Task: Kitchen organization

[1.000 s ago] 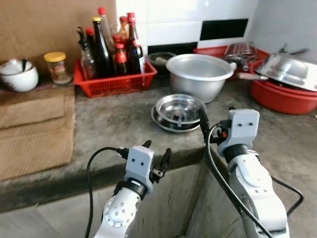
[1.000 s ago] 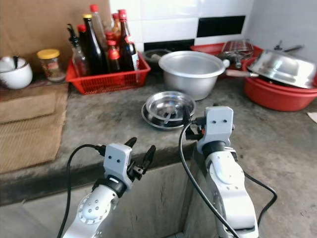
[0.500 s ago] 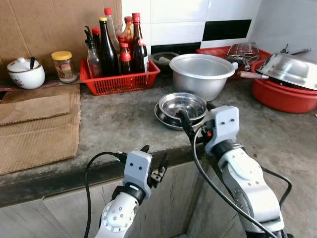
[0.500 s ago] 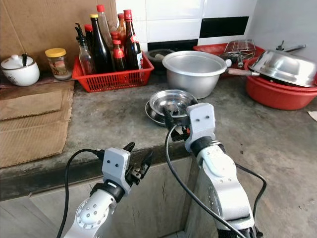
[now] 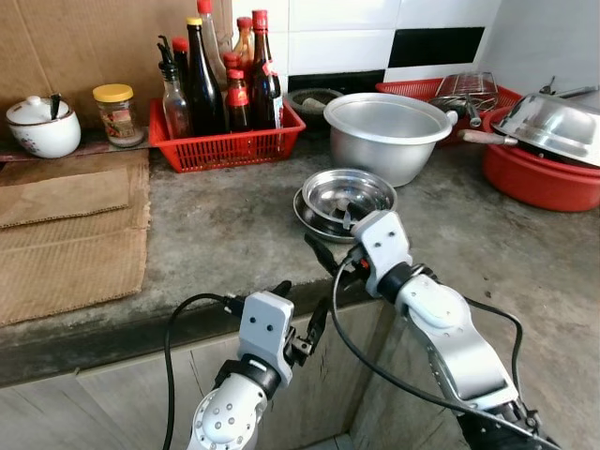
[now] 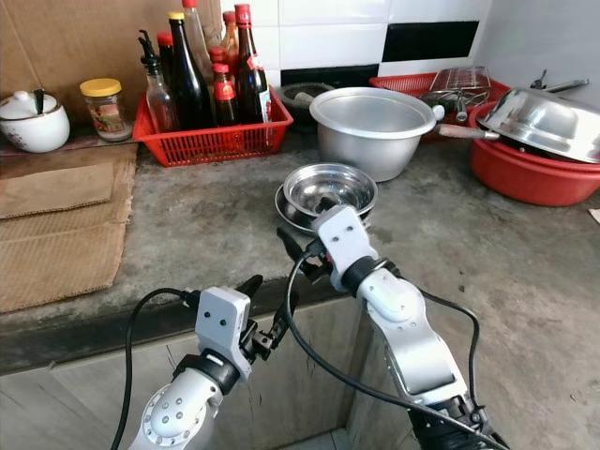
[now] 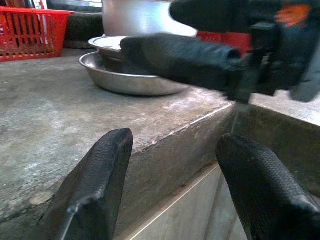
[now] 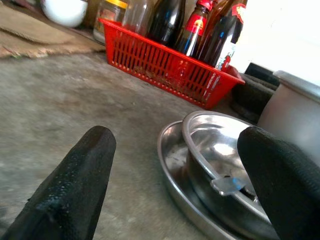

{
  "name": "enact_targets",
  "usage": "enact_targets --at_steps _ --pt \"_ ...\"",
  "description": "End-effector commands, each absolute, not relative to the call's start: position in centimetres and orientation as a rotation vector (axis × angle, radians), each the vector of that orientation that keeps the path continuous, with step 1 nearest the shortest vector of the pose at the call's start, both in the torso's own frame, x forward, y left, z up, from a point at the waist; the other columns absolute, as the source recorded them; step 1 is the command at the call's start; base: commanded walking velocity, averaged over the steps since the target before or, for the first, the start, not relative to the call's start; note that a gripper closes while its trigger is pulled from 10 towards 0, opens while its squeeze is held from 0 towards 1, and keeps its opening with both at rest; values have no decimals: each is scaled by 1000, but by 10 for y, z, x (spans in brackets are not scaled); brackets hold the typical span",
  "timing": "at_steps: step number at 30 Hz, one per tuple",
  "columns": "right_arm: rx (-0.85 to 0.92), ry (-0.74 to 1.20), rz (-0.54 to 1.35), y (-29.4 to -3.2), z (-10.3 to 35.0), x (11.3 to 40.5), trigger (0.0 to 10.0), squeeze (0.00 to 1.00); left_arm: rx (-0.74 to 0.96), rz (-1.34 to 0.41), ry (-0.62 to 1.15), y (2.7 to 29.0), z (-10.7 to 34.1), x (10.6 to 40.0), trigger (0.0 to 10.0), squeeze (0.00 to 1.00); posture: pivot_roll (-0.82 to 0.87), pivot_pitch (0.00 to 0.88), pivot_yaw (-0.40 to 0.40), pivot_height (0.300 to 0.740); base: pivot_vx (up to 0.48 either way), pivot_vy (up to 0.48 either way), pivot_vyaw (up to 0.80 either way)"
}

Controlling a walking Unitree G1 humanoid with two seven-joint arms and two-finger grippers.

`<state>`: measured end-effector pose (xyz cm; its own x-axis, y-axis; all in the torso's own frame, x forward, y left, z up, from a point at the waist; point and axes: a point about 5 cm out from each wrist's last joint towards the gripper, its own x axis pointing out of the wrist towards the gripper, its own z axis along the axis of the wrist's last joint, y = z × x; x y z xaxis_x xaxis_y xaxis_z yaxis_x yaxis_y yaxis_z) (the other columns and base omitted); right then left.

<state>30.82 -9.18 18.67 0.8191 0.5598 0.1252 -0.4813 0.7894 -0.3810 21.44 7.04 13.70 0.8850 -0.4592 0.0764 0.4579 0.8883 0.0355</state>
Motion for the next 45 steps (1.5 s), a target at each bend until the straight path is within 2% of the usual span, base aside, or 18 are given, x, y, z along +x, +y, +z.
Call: enact_targets --at_steps 1,14,15,16,17,37,41,45 --pt "-376 -259 562 -91 189 311 10000 0 16 -491 -98 69 142 212 10000 0 133 50 -80 740 0 0 0" --pt "-403 -253 532 -93 182 327 10000 0 0 -498 -127 65 147 210 10000 0 137 62 -88 740 0 0 0" --pt "-399 -256 524 -94 182 329 9569 0 -1 -496 -125 65 147 210 10000 0 138 61 -88 740 0 0 0" --pt "-400 -256 523 -94 181 330 3569 0 -1 -496 -124 65 147 210 10000 0 138 62 -88 740 0 0 0" --pt "-398 -256 521 -95 181 330 0 0 -1 -496 -124 65 147 210 10000 0 138 62 -88 740 0 0 0" --pt "-362 -301 475 -97 189 339 0 0 6 -490 -115 67 146 211 10000 0 141 64 -85 740 0 0 0" --pt "-298 -333 394 -102 200 341 0 0 10 -487 -116 67 146 212 10000 0 140 64 -84 740 0 0 0" --pt "-126 -367 254 -112 216 339 0 0 14 -481 -118 68 146 214 10000 0 142 54 -82 740 0 0 0"
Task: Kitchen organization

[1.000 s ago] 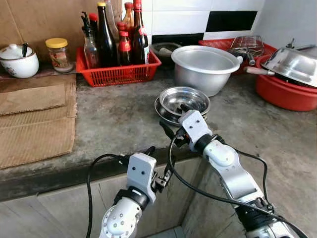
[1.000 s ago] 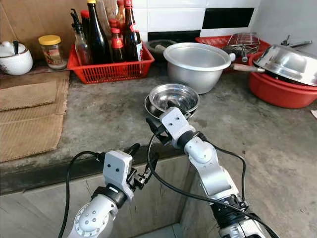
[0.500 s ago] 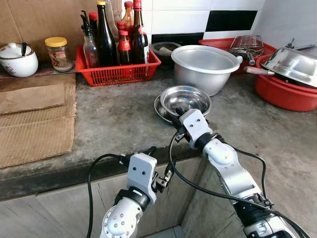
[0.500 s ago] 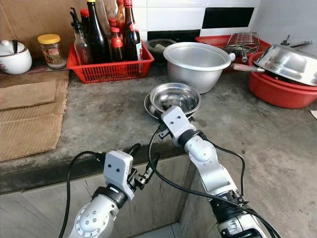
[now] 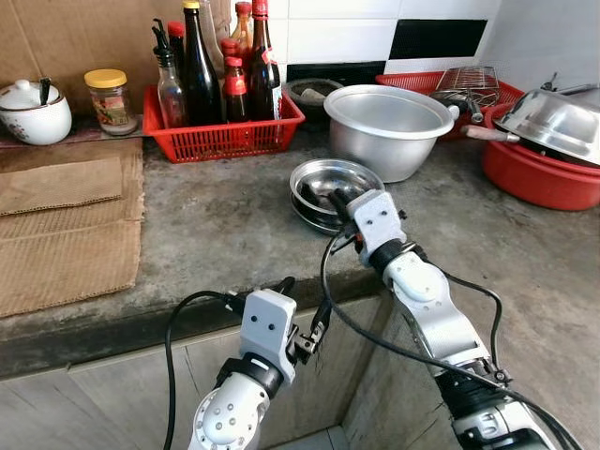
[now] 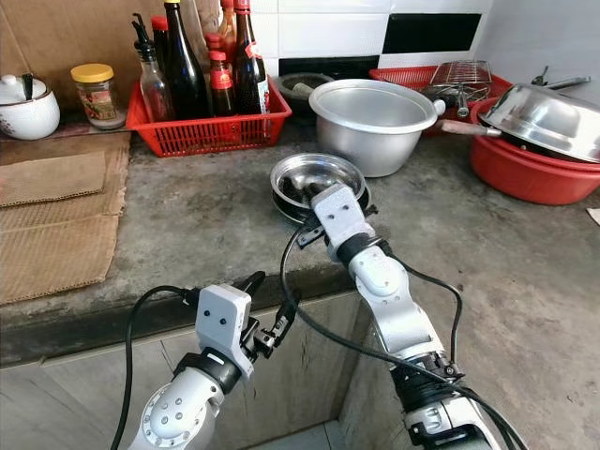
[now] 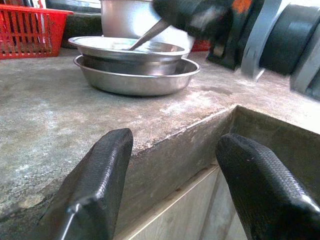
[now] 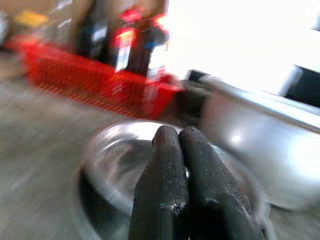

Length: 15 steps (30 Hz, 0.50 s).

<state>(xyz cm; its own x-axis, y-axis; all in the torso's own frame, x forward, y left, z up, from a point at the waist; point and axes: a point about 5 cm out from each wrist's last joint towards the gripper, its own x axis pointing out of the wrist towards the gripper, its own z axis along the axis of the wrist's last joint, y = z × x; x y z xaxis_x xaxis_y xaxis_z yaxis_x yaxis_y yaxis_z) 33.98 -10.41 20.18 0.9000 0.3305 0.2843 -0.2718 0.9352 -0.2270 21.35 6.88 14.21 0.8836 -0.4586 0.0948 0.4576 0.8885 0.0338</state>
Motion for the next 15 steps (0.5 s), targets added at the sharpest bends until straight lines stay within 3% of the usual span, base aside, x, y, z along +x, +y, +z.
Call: enact_targets --at_steps 1,10,15 --pt "-100 -373 238 -113 219 337 0 0 16 -480 -117 68 146 214 10000 0 140 53 -81 740 0 0 0" --pt "32 -451 140 -121 243 314 0 0 20 -479 -125 69 146 217 10000 0 136 31 -79 740 0 0 0" --pt "77 -457 93 -130 245 286 0 0 18 -473 -131 71 147 220 10000 0 125 11 -70 740 0 0 0"
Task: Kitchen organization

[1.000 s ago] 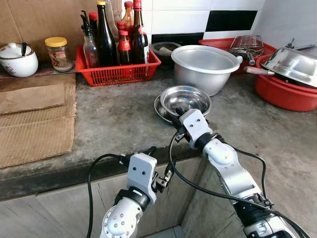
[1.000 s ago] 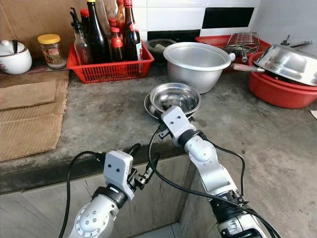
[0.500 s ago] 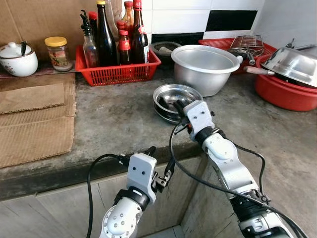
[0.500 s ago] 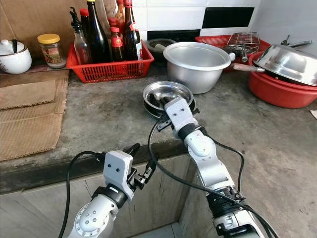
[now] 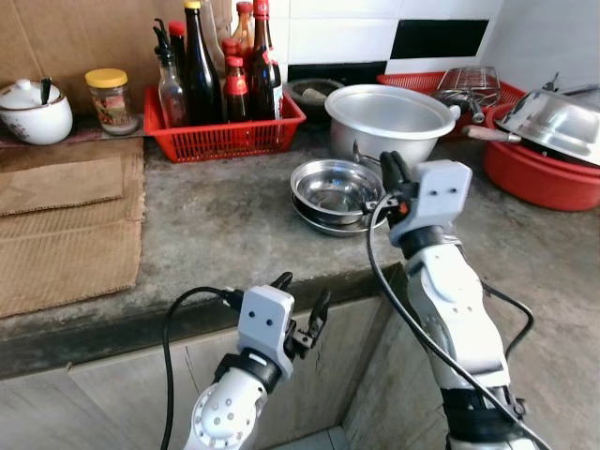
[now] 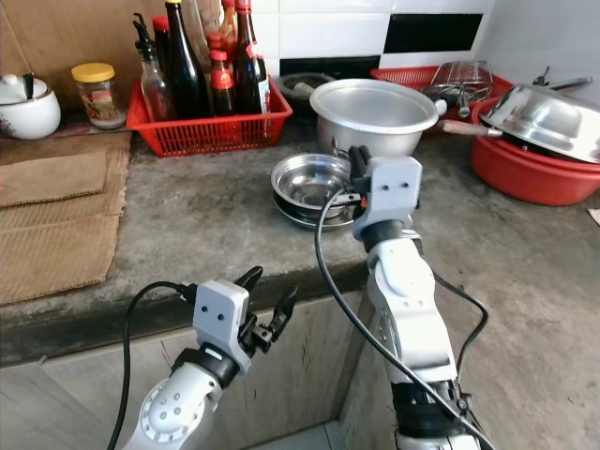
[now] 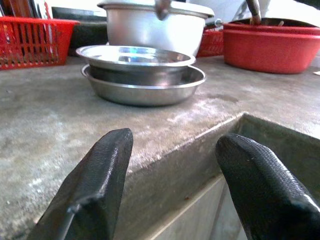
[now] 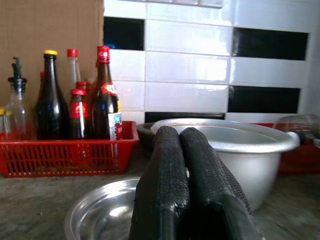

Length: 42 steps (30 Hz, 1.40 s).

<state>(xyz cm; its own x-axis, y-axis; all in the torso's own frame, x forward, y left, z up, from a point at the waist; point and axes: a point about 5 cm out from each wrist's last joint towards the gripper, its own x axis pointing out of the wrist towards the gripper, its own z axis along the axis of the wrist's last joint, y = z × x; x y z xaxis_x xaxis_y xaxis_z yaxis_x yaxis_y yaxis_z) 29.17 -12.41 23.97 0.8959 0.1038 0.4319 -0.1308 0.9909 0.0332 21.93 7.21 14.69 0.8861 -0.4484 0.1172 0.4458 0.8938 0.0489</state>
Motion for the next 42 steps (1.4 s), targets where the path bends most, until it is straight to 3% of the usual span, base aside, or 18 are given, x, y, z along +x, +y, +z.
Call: enact_targets --at_steps 1,7,33,42 --pt "81 -444 78 -133 242 282 0 0 26 -471 -134 72 147 221 10000 0 118 6 -66 740 0 0 0" --pt "98 -372 13 -140 227 273 0 0 28 -477 -134 71 146 224 10000 0 108 0 -57 740 0 0 -227" --pt "92 -318 -6 -131 223 267 0 0 68 -457 -159 74 147 234 10000 0 103 0 -36 740 -28 288 -800" --pt "81 -320 -26 -132 224 266 0 0 102 -469 -170 74 147 235 10000 0 100 0 -28 740 29 -92 -800"
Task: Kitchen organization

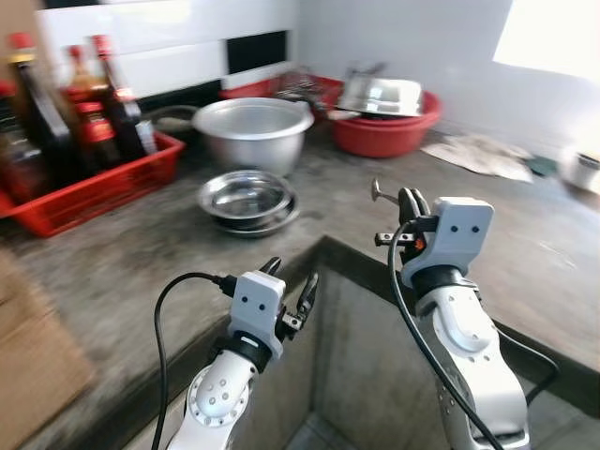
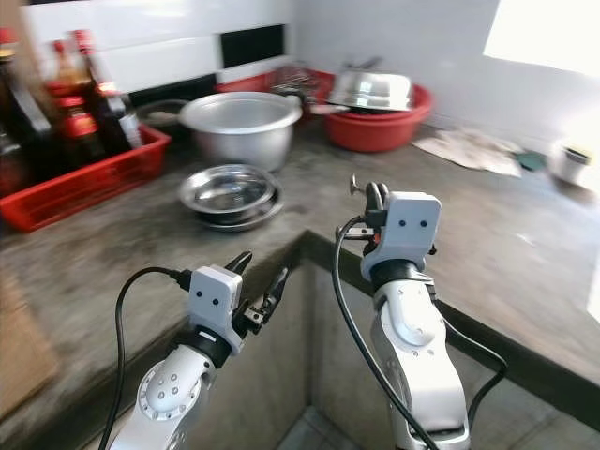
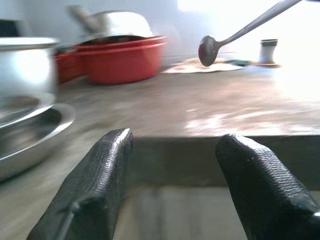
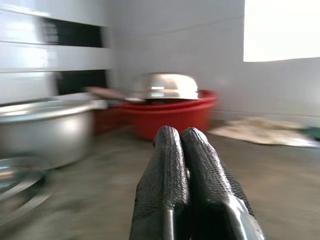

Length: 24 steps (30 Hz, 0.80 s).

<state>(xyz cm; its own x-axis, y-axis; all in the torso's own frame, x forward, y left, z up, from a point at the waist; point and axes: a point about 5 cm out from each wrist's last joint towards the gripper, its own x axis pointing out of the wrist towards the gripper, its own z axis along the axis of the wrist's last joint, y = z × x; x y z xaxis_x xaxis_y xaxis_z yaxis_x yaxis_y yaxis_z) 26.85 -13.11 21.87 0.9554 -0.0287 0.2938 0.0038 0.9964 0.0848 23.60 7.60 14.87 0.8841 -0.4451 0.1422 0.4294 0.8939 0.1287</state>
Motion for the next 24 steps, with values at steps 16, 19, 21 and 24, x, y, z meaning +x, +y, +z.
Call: enact_targets --at_steps 16,19,21,24 --pt "49 -329 -69 -137 226 267 0 0 104 -453 -172 75 148 238 10000 0 100 0 -26 740 32 -156 -798" --pt "44 -329 -70 -137 226 267 0 0 110 -456 -173 75 148 238 10000 0 100 0 -27 740 0 -143 -800" --pt "39 -326 -75 -137 225 267 0 0 108 -463 -169 74 148 238 10000 0 97 0 -26 740 0 -424 -788" --pt "31 -324 -83 -138 225 267 0 0 86 -449 -161 75 147 239 10000 0 97 0 -26 740 0 -141 -796"
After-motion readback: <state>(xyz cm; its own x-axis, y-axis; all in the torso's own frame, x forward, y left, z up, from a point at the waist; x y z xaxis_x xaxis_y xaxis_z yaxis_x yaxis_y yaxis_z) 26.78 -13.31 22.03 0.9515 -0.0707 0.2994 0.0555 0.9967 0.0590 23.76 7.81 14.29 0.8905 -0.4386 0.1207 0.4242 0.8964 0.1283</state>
